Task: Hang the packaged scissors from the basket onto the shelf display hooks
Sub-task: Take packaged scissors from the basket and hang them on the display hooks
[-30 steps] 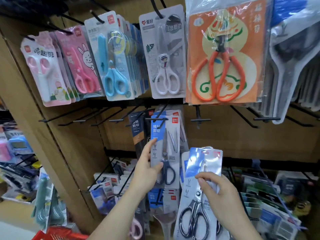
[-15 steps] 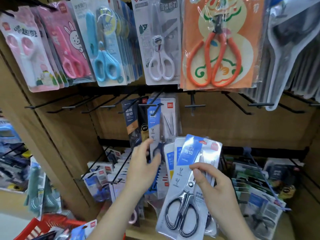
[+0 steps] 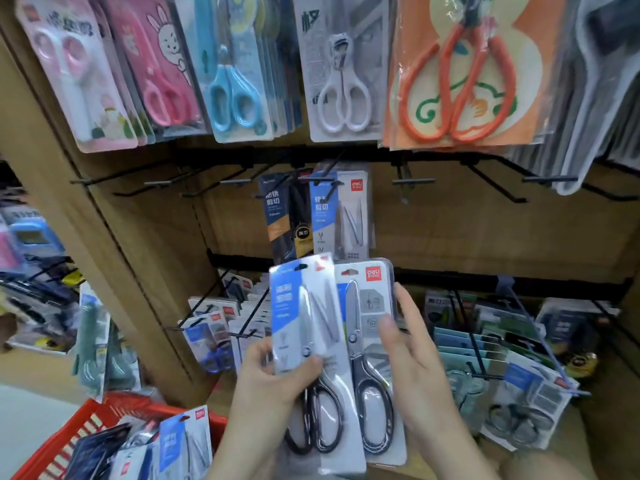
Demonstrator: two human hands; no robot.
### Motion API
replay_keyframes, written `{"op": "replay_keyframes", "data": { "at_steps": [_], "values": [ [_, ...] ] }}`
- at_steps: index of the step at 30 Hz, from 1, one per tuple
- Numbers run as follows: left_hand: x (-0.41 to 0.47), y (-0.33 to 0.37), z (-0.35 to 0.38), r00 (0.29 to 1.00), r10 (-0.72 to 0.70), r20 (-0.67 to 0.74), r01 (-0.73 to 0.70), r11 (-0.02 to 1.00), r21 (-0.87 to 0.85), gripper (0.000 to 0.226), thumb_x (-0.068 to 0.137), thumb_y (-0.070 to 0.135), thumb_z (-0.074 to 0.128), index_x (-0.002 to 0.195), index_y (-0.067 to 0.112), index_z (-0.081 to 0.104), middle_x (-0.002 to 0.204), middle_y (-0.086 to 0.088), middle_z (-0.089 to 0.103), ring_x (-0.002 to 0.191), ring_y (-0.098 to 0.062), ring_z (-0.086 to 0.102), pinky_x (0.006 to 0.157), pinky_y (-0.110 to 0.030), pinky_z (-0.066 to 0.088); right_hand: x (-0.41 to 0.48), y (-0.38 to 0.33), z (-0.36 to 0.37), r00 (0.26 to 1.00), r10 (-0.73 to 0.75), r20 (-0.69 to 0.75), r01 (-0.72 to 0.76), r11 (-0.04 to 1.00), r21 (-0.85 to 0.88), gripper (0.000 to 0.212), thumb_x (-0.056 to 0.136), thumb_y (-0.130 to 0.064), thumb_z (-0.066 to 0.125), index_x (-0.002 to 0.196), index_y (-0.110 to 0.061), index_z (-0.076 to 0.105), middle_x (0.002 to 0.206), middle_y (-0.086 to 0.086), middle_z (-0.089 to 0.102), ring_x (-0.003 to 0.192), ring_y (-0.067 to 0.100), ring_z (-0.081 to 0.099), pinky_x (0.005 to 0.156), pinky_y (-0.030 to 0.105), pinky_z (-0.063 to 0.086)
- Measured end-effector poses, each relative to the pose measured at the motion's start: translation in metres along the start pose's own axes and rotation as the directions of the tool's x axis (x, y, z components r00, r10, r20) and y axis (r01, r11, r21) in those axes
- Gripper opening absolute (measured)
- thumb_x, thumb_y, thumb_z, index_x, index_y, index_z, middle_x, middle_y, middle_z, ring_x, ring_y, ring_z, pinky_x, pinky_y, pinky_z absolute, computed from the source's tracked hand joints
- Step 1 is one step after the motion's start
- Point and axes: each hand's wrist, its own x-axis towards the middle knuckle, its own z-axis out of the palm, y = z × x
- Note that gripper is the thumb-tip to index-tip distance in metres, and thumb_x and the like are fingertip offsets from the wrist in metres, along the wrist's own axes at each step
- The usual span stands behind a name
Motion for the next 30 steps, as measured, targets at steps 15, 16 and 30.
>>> {"op": "replay_keyframes", "data": {
  "at_steps": [15,16,30],
  "values": [
    [-0.003,0.019,-0.053,0.983,0.14,-0.117,-0.153,0.982,-0.112,0.074,0.076,-0.005,0.075,0.128,0.04,0.049,0.119,-0.007,0.071,0.102,-0.032,0.071,0.091,-0.057,0.054,0.004,-0.005,-0.006,0.993,0.058,-0.104,-0.057,0.998,0.009,0.029,0.097,-0.012,0.055,0.121,-0.028,0.058,0.107,-0.006,0.075,0.097,0.016,0.072,0.092,0.047,0.056],
    [-0.005,0.022,-0.054,0.982,0.163,-0.101,-0.17,0.983,-0.066,0.076,0.077,-0.003,0.076,0.125,0.049,0.048,0.118,-0.004,0.072,0.101,-0.029,0.072,0.088,-0.055,0.055,0.004,-0.006,-0.006,0.995,0.048,-0.089,-0.049,0.999,-0.01,0.029,0.097,-0.013,0.056,0.119,-0.033,0.058,0.108,-0.007,0.075,0.098,0.015,0.072,0.091,0.046,0.056],
    [-0.015,0.02,-0.039,0.994,0.071,0.088,-0.059,0.989,-0.134,0.076,0.062,0.003,0.077,0.131,0.027,0.054,0.111,-0.009,0.075,0.102,-0.033,0.072,0.094,-0.056,0.053,0.006,0.003,-0.007,0.993,-0.116,0.007,0.113,0.944,-0.311,0.038,0.098,-0.002,0.049,0.082,-0.032,0.068,0.087,-0.006,0.068,0.072,0.008,0.058,0.065,0.015,0.044]
  ]
}}
